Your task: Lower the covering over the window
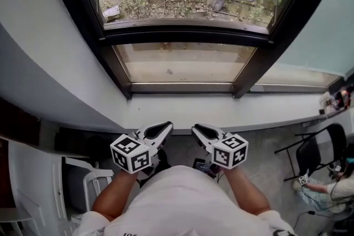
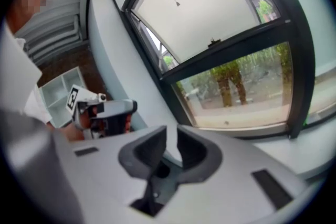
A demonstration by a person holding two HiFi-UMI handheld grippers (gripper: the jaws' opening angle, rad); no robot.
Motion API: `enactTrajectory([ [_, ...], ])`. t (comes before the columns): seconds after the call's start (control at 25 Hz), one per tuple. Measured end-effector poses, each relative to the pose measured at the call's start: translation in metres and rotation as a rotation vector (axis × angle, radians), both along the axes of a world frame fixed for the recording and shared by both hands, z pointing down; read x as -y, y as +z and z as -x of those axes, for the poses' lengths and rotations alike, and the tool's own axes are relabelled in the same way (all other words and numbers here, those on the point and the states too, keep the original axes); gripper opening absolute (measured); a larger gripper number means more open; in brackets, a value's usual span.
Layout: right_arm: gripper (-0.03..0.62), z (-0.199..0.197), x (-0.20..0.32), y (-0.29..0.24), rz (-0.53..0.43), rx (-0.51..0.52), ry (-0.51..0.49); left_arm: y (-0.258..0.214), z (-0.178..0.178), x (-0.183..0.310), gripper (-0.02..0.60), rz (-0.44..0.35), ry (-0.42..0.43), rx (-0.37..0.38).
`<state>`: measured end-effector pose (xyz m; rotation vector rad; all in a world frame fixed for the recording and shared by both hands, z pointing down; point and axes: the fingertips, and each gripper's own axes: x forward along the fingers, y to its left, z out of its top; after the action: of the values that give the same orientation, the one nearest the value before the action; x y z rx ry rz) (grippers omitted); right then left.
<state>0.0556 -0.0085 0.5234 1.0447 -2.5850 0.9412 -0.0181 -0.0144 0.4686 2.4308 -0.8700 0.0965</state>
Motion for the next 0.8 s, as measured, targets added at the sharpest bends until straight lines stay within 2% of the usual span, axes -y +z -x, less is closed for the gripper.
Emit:
enactTrajectory([
  [0.32,0.055,0.054,0.067,0.004,0.021,-0.008,0.058,0.002,0.051,0.061,0.031,0.005,0.079,0.007],
  [0.52,0.055,0.063,0.089,0.006,0.011,-0.034,0.102,0.007,0.066,0.081,0.031,0.007,0.105,0.007],
  [0.8,0.055,0.063,0.110,0.003,-0.002,-0.055,0.099,0.010,0.069,0.099,0.031,0.015,0.093,-0.007],
])
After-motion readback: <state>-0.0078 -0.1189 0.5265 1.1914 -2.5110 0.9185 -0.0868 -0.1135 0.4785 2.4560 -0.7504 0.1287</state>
